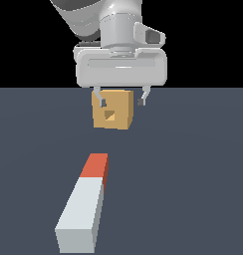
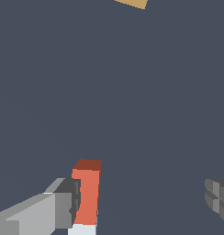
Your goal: Insert the peg into the horizontal hole in a box.
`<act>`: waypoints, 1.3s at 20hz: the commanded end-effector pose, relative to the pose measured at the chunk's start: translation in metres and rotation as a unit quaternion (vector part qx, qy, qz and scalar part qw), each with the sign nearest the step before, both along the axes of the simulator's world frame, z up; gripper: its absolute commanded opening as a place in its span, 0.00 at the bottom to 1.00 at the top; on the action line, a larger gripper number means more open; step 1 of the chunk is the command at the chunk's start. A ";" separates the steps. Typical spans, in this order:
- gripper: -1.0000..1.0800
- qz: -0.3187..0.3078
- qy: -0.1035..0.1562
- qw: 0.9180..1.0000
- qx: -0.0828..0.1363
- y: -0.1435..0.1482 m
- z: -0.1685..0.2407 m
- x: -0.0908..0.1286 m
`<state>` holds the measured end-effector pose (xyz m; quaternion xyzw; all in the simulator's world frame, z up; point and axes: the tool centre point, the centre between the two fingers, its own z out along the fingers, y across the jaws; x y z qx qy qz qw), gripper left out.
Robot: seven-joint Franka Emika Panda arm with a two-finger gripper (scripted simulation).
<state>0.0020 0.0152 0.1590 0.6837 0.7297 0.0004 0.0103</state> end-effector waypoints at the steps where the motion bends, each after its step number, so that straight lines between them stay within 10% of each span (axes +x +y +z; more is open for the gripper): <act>1: 0.96 0.000 0.000 1.000 0.000 0.000 0.000 0.000; 26: 0.96 -0.035 0.007 0.999 0.006 -0.171 -0.084 -0.057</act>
